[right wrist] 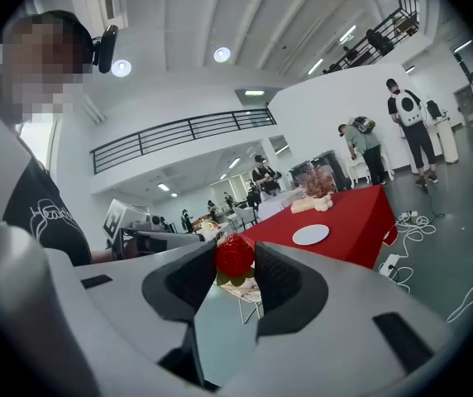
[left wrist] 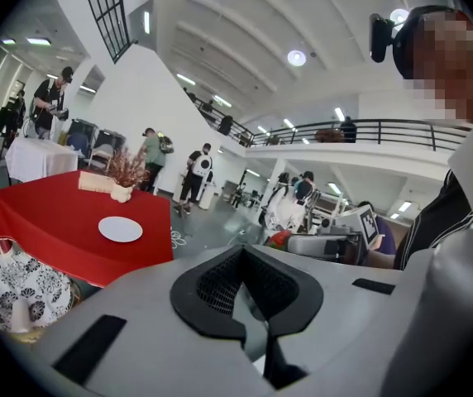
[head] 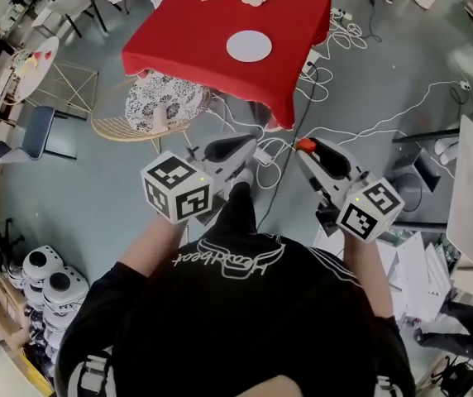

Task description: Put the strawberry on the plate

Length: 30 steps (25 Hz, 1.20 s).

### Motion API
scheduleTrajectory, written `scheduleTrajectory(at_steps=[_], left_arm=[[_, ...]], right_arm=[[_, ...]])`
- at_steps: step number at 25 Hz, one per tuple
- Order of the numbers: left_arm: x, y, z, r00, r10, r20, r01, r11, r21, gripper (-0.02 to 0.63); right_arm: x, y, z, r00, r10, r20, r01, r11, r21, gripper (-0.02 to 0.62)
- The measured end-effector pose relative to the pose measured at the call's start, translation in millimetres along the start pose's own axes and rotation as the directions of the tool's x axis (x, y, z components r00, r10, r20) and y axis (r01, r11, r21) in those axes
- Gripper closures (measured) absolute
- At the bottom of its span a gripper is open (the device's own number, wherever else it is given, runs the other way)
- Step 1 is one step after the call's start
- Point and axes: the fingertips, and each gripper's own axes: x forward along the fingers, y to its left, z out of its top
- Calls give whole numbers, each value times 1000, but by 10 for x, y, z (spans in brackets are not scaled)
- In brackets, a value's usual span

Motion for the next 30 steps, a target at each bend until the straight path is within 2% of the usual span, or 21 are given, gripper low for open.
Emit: scheduleTrajectory(at_steps=[4, 13, 23, 30], left_arm=[[217, 504, 151, 999, -21, -24, 20, 1000, -24, 600], [558, 1554, 531, 993, -90, -71, 85, 994, -72, 600], [702, 2259, 806, 990, -115, -82, 106, 989, -100, 600], [828, 2626, 907, 991, -96, -88, 86, 990, -112, 600]], right_arm=[[401, -346, 83, 999, -31, -23, 31, 999, 39, 457], [1367, -886, 465, 997, -75, -33, 77, 996, 47, 457], [2075, -1234, 778, 996, -84, -42, 86, 995, 53, 457], [2445, -1493, 921, 994, -87, -60, 85, 996, -27, 457]])
